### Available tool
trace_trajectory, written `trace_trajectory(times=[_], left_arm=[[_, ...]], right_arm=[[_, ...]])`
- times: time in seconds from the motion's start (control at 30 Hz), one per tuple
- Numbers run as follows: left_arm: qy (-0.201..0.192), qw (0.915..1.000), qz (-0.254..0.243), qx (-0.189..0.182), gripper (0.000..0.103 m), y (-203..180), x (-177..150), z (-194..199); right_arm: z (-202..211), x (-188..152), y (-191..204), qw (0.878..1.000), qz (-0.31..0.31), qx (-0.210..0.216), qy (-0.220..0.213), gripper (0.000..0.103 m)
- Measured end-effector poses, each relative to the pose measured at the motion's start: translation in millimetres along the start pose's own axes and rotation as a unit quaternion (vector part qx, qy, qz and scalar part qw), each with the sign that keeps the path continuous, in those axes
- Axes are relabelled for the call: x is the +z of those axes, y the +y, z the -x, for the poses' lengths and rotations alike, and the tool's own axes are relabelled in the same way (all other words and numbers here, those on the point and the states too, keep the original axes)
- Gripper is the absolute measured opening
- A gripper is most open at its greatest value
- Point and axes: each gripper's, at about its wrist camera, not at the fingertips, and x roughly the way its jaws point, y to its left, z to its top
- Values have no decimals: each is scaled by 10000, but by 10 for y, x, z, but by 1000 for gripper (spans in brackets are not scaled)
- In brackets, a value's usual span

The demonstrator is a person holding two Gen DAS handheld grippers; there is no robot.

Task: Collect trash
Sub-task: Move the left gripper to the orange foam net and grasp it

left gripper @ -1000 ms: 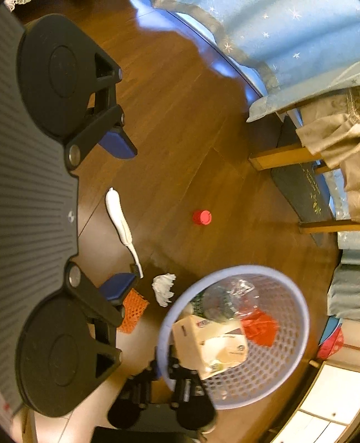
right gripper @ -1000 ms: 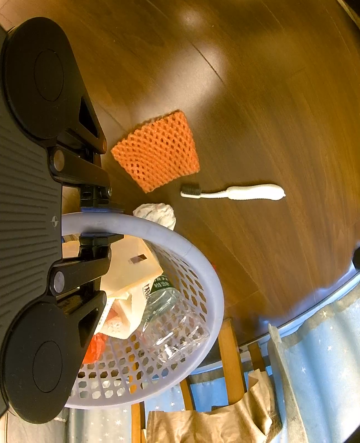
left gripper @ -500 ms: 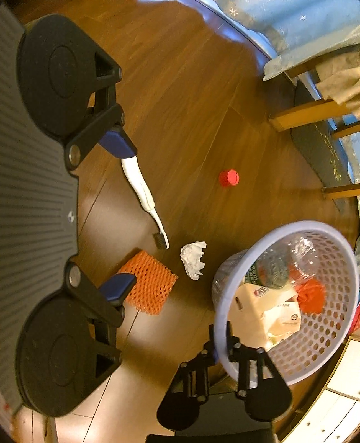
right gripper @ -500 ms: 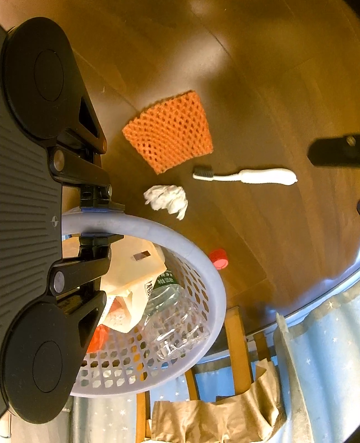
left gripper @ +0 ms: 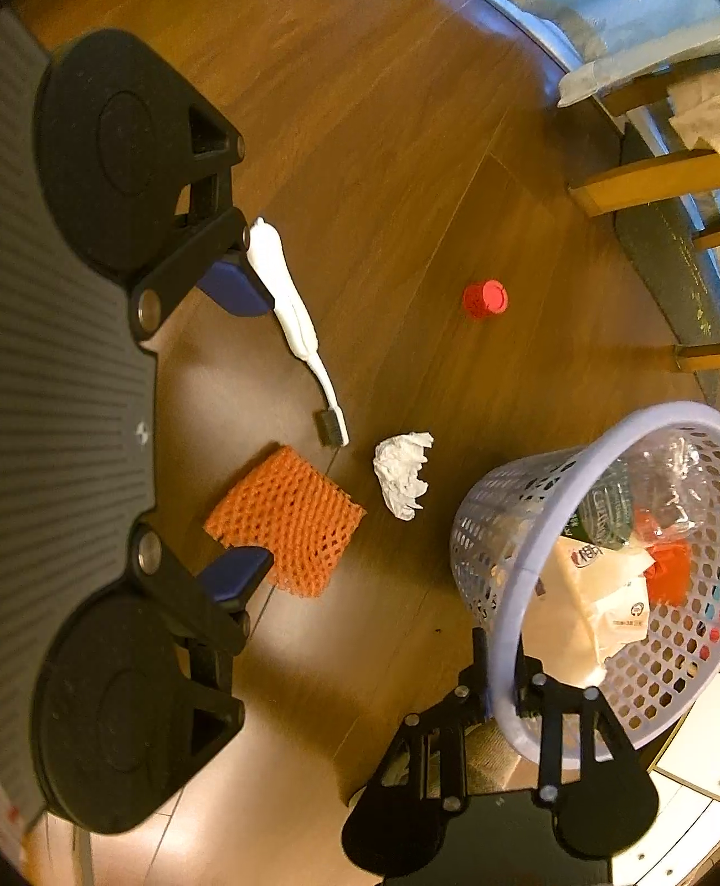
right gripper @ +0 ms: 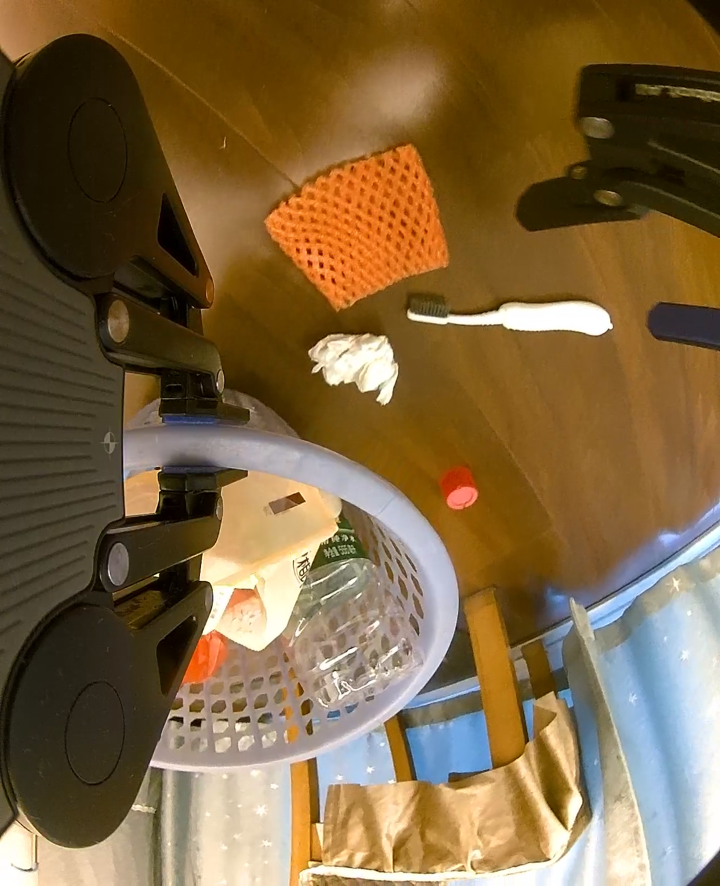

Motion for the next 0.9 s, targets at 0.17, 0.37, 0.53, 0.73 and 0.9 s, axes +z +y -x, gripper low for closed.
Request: trace_trajectory(times=[0.17,0.37,0.53,0.73,0.9], left_arm=[[0,9999,16,-102,87,-64,9,-147],[-2,9995,247,-218,87,-41,-6,-317],[-10,9980,600,-188,87,-30,-22,-389],[-2,9946,1035,5,87,-91,-80,-446],[3,9887,1501,-37,83,-35,-129,-616]], right_arm=[[-6,-37,-30,10000,-57,-19,-10,10],[3,-128,-59,9999,-118,78,-18,10],[8,-138,-83,9995,-185,236,-35,10],[-2,-123,-101,9996,-238,94,-88,10],[-27,-158,-66,9998,-192,53,-47,10]])
